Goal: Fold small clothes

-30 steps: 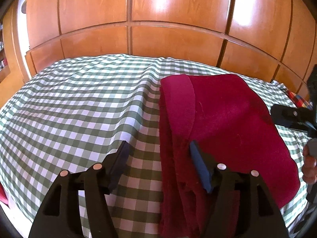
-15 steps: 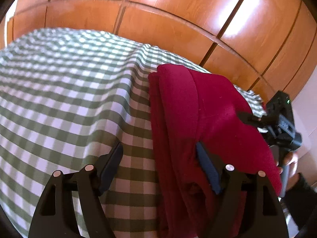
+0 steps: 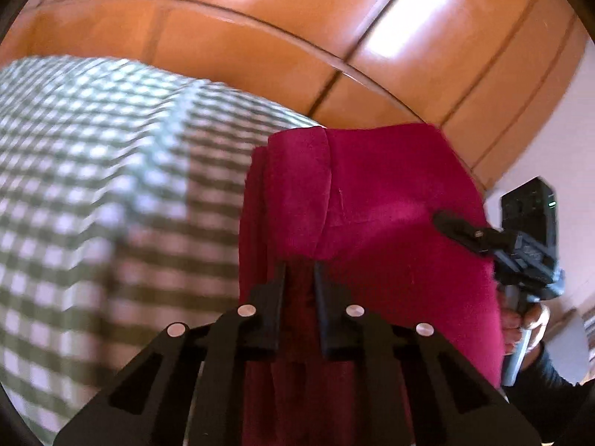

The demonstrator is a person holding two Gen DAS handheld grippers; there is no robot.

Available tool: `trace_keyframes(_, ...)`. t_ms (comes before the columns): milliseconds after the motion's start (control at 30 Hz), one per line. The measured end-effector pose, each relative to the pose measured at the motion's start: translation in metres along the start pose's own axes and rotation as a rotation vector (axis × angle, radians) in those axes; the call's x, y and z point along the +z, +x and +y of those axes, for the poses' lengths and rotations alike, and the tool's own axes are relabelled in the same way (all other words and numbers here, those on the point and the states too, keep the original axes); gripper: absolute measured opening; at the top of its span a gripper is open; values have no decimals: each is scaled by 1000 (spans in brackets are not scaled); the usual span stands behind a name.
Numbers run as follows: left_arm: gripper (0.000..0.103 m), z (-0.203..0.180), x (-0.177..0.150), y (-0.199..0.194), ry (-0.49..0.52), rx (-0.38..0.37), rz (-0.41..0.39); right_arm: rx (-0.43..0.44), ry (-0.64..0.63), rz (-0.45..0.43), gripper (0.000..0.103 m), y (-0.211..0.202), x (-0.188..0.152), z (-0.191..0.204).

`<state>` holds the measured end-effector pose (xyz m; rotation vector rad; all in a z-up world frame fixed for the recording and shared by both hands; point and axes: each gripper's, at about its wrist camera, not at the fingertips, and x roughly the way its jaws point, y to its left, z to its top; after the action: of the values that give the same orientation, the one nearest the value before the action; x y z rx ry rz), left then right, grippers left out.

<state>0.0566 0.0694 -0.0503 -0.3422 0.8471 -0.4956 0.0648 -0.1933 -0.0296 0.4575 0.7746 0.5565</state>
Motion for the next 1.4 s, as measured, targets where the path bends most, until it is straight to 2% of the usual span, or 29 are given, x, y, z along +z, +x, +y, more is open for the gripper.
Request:
trace_keyframes(133, 10, -55, 21, 43, 72, -52, 40, -93, 20, -100, 40, -59, 10, -24)
trace_keyframes(300, 7, -146, 58, 114, 183, -114, 89, -234, 87, -218, 40, -131, 24, -78)
trace_keyframes(400, 7, -203, 73, 157, 272, -98, 121, -339, 154, -292, 40, -167, 25, -118)
trace_keyframes(433, 7, -219, 73, 171, 307, -84, 139, -382, 193, -312, 40, -177, 23, -138)
trace_keyframes(500, 9, -254, 65, 209, 414, 1, 195, -455, 248, -315, 40, -190, 16, -171)
trace_keyframes(567, 10, -273, 50, 239, 500, 59, 238, -504, 326, -264, 42, -190, 4, -211)
trace_keyframes(600, 11, -282, 42, 248, 555, 102, 225, -515, 351, -240, 43, -186, -3, -223)
trace_keyframes(667, 11, -294, 35, 252, 621, 150, 194, -517, 367, -236, 55, -182, -15, -238)
trace_keyframes(733, 11, -300, 31, 249, 666, 173, 176, -525, 374, -258, 66, -187, -17, -240)
trace_keyframes(800, 15, -300, 38, 245, 668, 177, 165, -538, 362, -254, 72, -189, -16, -234)
trace_keyframes(833, 27, -299, 41, 238, 656, 189, 152, -566, 351, -251, 75, -191, -13, -228)
trace_keyframes(900, 42, -295, 43, 215, 624, 198, 102, -607, 324, -267, 76, -209, -12, -215)
trace_keyframes(1033, 42, -282, 38, 170, 538, 143, 29, -687, 224, -332, 76, -231, -23, -172)
trace_keyframes(1100, 42, -277, 33, 162, 520, 124, 19, -704, 165, -339, 68, -234, -33, -150)
trace_keyframes(1167, 42, -275, 24, 155, 513, 107, 20, -712, 106, -326, 44, -228, -43, -128)
trace_keyframes(1233, 42, -274, 14, 163, 530, 134, 50, -675, 93, -278, 35, -208, -56, -118)
trace_keyframes(1267, 42, -275, 9, 173, 539, 153, 76, -682, 83, -246, 35, -197, -57, -118)
trace_keyframes(1333, 43, -272, 1, 193, 549, 188, 127, -778, 40, -195, 35, -170, -68, -119)
trace_keyframes(1400, 44, -271, -3, 198, 550, 193, 125, -795, 39, -211, 35, -170, -72, -121)
